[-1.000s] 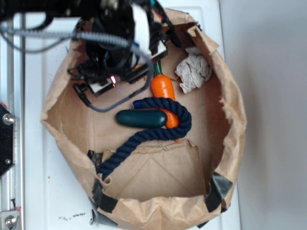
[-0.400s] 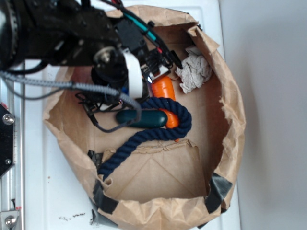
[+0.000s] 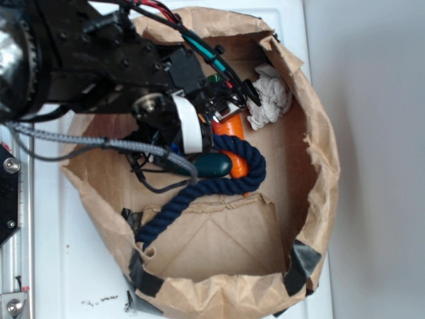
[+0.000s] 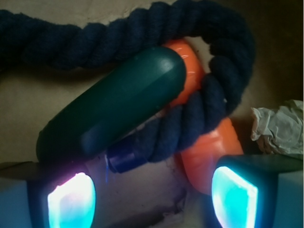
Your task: Grab the carrot.
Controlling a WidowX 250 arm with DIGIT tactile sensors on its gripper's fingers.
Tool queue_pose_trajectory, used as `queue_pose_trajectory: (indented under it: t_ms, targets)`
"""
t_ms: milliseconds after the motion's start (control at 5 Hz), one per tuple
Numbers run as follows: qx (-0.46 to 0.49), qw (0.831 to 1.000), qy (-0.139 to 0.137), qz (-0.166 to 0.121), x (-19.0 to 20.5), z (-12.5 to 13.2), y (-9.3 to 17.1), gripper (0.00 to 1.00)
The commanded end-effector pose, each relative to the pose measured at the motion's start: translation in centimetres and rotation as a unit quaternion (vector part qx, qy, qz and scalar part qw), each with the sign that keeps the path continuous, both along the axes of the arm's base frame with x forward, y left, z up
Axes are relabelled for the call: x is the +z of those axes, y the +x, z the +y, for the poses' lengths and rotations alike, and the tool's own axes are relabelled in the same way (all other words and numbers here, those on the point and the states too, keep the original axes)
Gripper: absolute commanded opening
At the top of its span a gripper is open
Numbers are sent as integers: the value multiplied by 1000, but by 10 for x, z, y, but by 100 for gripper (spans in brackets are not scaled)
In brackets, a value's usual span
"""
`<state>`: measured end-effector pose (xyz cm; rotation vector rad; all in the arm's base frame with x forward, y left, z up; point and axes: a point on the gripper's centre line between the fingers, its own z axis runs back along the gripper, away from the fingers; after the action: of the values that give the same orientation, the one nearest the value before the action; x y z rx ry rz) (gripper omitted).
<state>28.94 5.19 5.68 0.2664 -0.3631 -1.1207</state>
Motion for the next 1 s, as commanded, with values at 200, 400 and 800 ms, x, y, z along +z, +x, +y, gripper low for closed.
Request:
queue_pose_trajectory:
  t_ms: [200,400,800]
  targets:
    - [0,1000,7,-12,21,-4,32,100]
    - [4,1000,11,9,18,3,36,100]
    - [17,998,37,39,-1,9,49,100]
